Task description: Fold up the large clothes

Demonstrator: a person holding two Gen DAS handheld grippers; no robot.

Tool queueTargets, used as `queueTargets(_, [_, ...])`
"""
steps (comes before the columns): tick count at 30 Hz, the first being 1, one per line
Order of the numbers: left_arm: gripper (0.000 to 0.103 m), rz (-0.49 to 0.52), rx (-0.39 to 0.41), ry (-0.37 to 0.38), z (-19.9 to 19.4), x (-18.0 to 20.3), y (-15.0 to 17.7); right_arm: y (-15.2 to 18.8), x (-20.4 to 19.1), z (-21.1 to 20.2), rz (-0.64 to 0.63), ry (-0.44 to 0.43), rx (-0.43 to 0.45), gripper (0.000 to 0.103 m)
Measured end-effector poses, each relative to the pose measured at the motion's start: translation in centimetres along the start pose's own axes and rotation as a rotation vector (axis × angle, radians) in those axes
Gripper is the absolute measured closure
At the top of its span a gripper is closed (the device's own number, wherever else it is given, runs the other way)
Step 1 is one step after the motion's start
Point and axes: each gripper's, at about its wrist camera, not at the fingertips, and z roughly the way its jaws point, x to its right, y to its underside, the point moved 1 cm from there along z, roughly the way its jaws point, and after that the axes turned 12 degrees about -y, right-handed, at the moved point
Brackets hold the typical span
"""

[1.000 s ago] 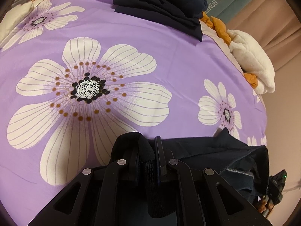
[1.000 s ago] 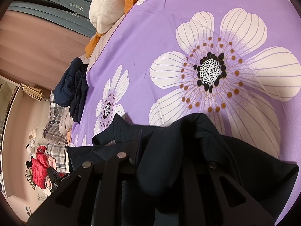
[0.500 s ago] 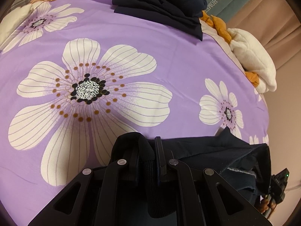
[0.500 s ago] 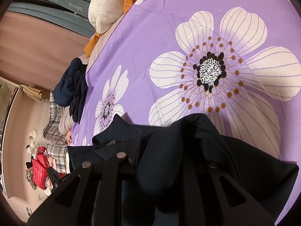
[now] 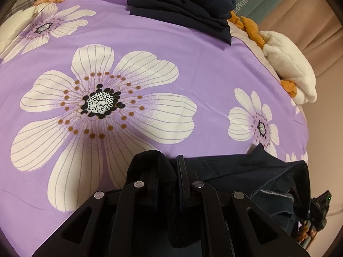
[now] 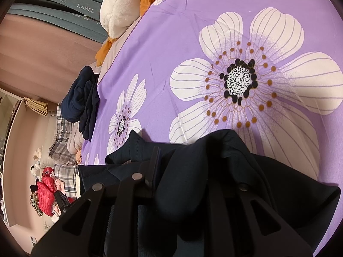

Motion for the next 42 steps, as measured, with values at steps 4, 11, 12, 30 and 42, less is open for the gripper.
queueTargets(4, [0.094, -0.002, -0.001, 0.000, 0.0, -0.1, 0.0, 0.0, 0.1, 0.0, 0.001, 0.001, -0.001, 0.084])
queueTargets(11, [0.094, -0.003, -0.002, -0.004, 0.1, -0.1, 0.0, 0.0, 0.1, 0.1, 0.006, 0.000, 0.002, 0.083])
queueTargets(12, [0.093, -0.004, -0.002, -0.004, 0.1, -0.1, 0.0, 0.0, 0.1, 0.0, 0.006, 0.000, 0.002, 0.083])
queueTargets(30, [0.093, -0.018, -0.012, -0.006, 0.2, -0.3, -0.1, -0.1, -0.1, -0.1, 0.016, -0.001, 0.003, 0.082])
queueTargets(42, [0.088, -0.031, -0.010, -0.017, -0.1, -0.1, -0.2, -0.4, -0.1, -1.1, 0.037, -0.001, 0.048, 0.070])
